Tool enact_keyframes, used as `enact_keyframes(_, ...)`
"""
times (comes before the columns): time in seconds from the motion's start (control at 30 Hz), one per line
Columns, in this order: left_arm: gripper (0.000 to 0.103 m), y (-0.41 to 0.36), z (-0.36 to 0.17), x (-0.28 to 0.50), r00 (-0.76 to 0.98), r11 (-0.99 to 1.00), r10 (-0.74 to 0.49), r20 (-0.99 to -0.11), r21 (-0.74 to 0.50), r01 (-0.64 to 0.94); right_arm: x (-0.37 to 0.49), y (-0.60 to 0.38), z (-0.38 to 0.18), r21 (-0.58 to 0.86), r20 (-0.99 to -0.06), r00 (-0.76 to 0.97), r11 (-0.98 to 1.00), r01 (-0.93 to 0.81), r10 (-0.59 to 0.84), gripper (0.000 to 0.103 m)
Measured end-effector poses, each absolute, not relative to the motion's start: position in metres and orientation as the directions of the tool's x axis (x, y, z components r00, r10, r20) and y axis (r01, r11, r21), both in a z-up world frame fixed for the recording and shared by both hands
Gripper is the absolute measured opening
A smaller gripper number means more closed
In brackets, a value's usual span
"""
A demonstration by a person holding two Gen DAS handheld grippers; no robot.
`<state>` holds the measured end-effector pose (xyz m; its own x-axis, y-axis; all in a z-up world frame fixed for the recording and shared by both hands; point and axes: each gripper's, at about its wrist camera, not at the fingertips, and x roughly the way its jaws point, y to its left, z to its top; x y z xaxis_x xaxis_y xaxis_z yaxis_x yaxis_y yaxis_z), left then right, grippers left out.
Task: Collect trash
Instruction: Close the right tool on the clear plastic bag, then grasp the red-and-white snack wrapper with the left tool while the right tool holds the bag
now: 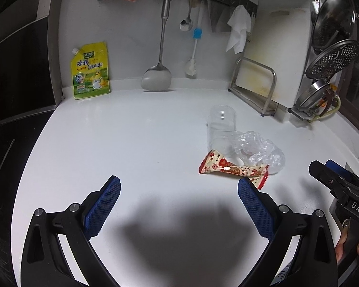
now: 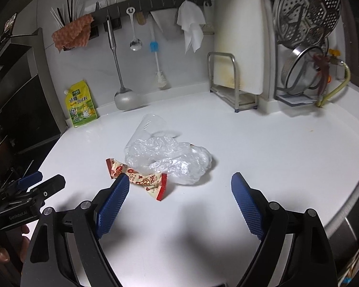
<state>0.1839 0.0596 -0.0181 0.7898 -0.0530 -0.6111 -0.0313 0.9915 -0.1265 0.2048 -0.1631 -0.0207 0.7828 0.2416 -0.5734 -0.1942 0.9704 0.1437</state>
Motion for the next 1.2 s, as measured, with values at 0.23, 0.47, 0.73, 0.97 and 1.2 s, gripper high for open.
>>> enact_keyframes(0.23,0.097,0.065,-0.025,0.206,0.774,0.989,-0.037,-0.632,-0.132,-0.06,0.235,-0.157,-0.03,0.14,-0.614,0.748,0.967,-0.212,0.253,0.083)
enact_keyframes(0.47,0.097,0.066,-0.032,0.221,0.759,0.988,-0.049,-0.649,-0.141,-0.057,0.262,-0.151,-0.043,0.126,-0.652,0.716,0.967,-0.22,0.248,0.083)
enact_keyframes(0.73,0.097,0.06,-0.036,0.225,0.754,0.992,-0.045,-0.656,-0.118,-0.044,0.294,-0.144,-0.064,0.106,-0.709,0.67,0.973,-0.206,0.219,0.083)
enact_keyframes(0.97,0.097,0.056,-0.036,0.225,0.753,0.989,-0.053,-0.656,-0.139,-0.051,0.301,-0.148,-0.071,0.102,-0.728,0.65,0.972,-0.211,0.217,0.052)
enact_keyframes(1.2,0.097,0.038,-0.033,0.223,0.752,0.993,-0.054,-0.657,-0.118,-0.032,0.288,-0.17,-0.061,0.171,-0.687,0.681,0.967,-0.19,0.255,0.022)
